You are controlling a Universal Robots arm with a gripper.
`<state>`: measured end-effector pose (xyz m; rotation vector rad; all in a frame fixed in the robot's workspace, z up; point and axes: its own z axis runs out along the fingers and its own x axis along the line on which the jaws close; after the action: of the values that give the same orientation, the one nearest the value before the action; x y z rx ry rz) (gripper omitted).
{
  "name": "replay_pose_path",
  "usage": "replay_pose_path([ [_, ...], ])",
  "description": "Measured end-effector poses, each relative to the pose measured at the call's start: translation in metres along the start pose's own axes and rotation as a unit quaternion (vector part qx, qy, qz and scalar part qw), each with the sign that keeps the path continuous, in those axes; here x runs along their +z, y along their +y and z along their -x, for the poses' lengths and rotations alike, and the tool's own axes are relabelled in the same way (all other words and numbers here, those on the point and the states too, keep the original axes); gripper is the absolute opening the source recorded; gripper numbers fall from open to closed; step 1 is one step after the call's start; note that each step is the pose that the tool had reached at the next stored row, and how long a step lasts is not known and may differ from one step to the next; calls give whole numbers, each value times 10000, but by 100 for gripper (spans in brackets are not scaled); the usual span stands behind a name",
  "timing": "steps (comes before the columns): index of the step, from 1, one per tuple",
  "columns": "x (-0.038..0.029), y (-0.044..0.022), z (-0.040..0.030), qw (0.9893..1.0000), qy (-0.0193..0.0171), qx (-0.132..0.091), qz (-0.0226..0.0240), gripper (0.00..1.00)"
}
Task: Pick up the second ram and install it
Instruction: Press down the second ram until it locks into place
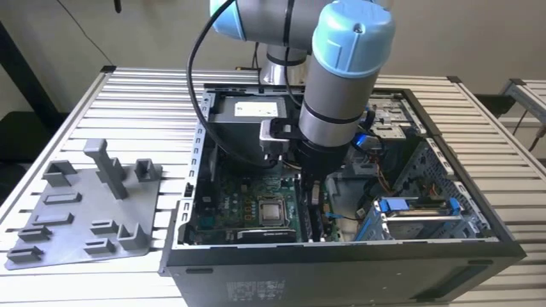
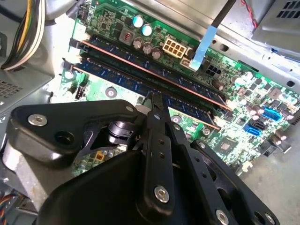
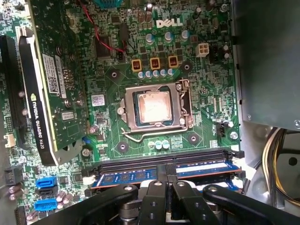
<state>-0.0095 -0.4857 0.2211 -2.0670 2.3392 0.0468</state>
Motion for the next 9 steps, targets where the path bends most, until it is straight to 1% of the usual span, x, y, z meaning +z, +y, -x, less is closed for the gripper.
replay_pose_path([
  [1,18,0,-1,10000,-1,0,0,11],
  [3,17,0,1,10000,-6,0,0,11],
  [4,-14,0,6,10000,-24,0,-2,11],
  [6,-108,1,7,10000,-15,0,-1,11],
  [9,-248,2,10,10000,-12,0,-1,11],
])
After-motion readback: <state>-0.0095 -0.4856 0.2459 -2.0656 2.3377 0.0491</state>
